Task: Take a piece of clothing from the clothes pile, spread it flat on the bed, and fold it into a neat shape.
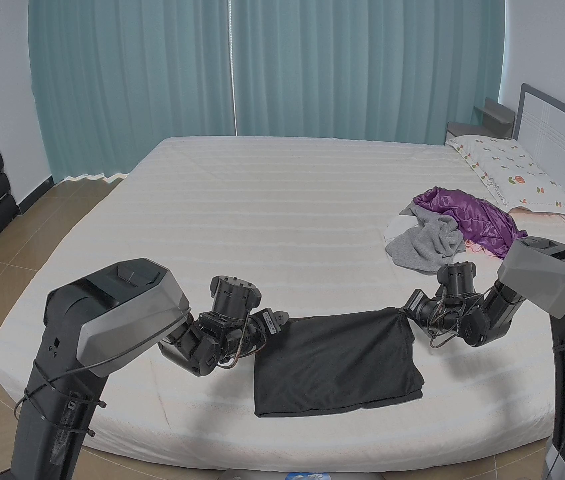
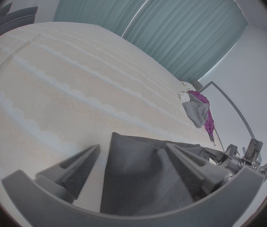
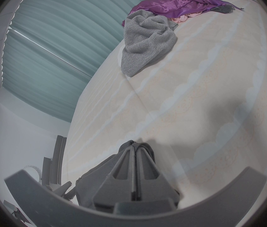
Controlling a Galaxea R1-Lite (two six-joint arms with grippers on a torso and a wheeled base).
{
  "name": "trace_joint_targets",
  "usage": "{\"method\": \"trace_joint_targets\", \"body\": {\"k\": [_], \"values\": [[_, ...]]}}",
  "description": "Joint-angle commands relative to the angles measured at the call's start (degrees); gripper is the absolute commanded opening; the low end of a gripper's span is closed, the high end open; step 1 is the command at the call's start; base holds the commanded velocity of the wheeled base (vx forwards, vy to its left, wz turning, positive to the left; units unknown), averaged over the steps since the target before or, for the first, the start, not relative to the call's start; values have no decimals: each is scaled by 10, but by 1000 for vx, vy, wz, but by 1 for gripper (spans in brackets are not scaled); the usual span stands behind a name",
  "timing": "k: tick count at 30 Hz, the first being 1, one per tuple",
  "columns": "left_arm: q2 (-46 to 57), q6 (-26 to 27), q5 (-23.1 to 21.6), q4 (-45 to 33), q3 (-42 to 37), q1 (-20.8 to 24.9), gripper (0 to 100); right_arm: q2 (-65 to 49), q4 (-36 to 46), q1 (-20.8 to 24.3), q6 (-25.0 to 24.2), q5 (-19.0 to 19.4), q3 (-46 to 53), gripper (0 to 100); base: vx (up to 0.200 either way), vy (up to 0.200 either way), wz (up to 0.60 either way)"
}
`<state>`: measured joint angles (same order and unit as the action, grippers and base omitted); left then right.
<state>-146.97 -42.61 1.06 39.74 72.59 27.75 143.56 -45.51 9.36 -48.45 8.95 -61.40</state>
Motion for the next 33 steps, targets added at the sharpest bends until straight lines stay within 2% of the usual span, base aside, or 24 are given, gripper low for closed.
{"method": "trace_joint_targets", "body": {"k": [1,7,11,29,30,31,33], "values": [[-11,-2,4,-9,16,2,0,1,0,0,0,0,1,0,0,0,0],[-12,-4,40,-7,16,2,0,1,-5,0,-1,0,1,0,0,0,0],[-10,-23,76,-1,17,2,0,2,-20,0,0,-1,5,0,0,0,0],[-11,-31,79,-3,16,2,0,16,-21,-1,3,-10,-6,0,0,0,0],[-11,-31,79,-3,16,2,0,16,-22,-1,3,-10,-6,100,0,0,0],[-11,-31,78,-3,16,2,100,17,-30,0,3,-10,-5,100,0,0,0],[-10,-32,77,-3,16,2,100,16,-36,0,4,-10,0,100,0,0,0]]}}
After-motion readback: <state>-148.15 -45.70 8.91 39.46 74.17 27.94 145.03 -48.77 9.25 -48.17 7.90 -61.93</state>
